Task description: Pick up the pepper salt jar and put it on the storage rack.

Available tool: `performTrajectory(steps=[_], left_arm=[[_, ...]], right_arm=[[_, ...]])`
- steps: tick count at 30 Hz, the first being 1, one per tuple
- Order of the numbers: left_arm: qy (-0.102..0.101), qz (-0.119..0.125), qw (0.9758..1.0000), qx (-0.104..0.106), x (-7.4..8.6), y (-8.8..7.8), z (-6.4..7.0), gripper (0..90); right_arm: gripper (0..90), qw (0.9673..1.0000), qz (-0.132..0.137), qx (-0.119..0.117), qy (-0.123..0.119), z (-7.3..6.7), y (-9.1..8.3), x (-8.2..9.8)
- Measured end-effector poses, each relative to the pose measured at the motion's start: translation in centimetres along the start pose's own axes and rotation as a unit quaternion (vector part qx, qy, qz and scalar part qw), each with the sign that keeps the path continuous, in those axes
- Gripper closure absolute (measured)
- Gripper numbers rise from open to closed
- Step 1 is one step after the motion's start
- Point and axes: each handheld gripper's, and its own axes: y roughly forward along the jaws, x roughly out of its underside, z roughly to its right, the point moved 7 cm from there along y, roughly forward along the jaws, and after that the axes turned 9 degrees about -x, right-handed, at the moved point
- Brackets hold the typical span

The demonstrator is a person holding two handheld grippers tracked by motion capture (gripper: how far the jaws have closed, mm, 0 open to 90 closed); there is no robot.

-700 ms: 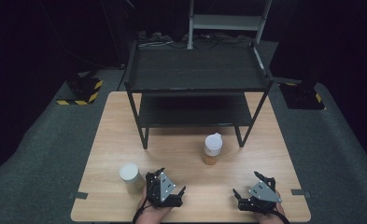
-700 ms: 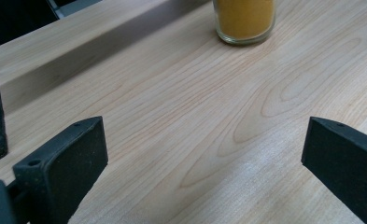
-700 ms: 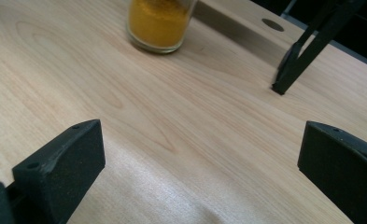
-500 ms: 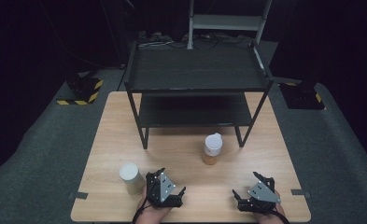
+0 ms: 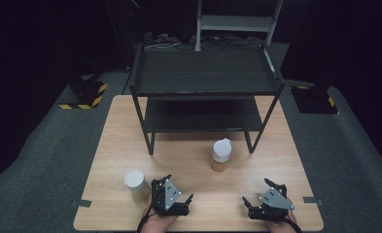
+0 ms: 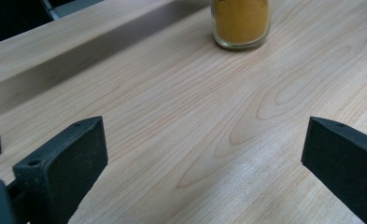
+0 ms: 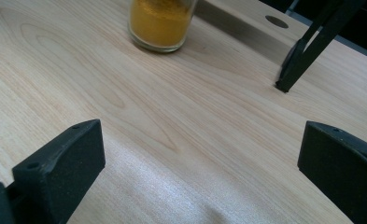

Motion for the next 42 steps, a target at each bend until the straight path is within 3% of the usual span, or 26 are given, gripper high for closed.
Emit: performTrajectory(steps=[18, 32, 42], left_arm=[[-0.022, 0.011, 0.9996, 0.014, 0.3, -0.3, -0.7, 0.7], [-0.042, 0.057, 0.9971, 0.027, -1.0, -2.4, -1.4, 0.5], [-0.044, 0.086, 0.9948, 0.031, -2.0, -3.9, -1.6, 0.4]], right_arm=[[0.0, 1.0, -0.002, 0.006, 0.0, -0.1, 0.0, 0.0], [0.0, 1.0, -0.001, 0.005, 0.003, -0.1, 0.0, 0.0], [0.0, 1.0, 0.001, 0.005, 0.004, 0.0, 0.0, 0.0]])
